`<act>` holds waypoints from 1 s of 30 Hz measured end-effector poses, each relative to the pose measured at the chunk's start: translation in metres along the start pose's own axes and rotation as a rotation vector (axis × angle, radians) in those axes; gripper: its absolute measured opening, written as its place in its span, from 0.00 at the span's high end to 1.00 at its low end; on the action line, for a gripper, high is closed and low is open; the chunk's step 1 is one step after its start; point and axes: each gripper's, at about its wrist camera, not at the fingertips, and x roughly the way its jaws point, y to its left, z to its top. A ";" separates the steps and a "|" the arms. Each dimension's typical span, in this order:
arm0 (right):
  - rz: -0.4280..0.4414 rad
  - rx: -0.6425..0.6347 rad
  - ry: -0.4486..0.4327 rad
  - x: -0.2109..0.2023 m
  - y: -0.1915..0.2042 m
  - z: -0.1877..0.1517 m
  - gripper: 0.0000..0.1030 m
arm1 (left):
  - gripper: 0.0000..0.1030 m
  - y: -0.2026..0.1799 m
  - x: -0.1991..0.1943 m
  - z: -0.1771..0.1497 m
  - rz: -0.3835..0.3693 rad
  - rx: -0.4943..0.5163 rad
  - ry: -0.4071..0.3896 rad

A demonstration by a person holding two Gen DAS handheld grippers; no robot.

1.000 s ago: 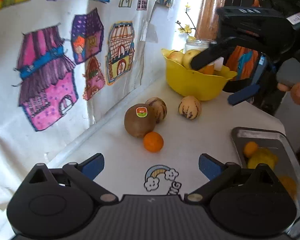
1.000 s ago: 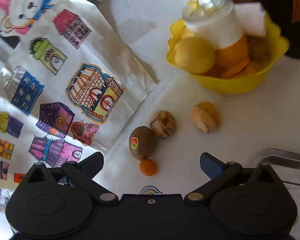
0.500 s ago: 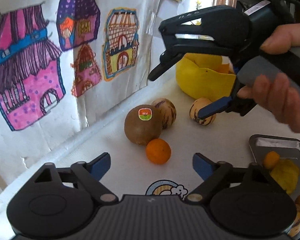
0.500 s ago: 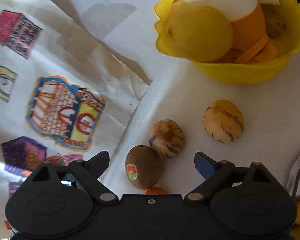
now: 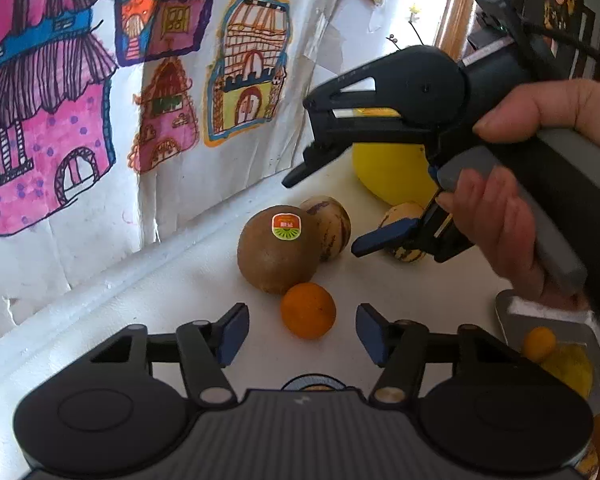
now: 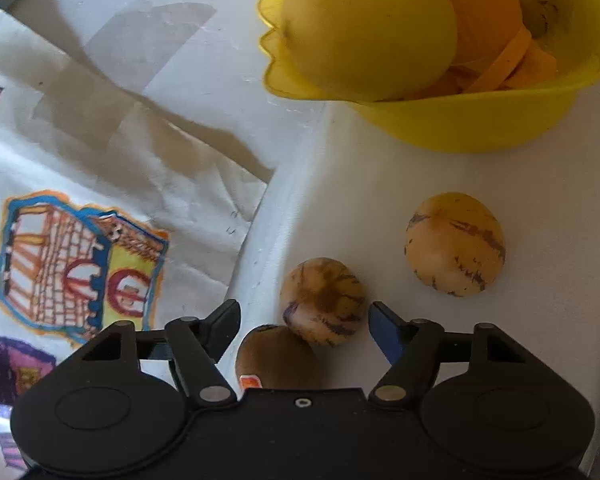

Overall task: Organize fruits
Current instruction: 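Close the right tool on a striped melon while the left tool grasps the small orange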

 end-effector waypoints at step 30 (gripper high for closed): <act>-0.112 -0.129 -0.077 0.020 0.026 -0.011 0.52 | 0.68 0.004 0.022 -0.002 -0.027 -0.063 0.010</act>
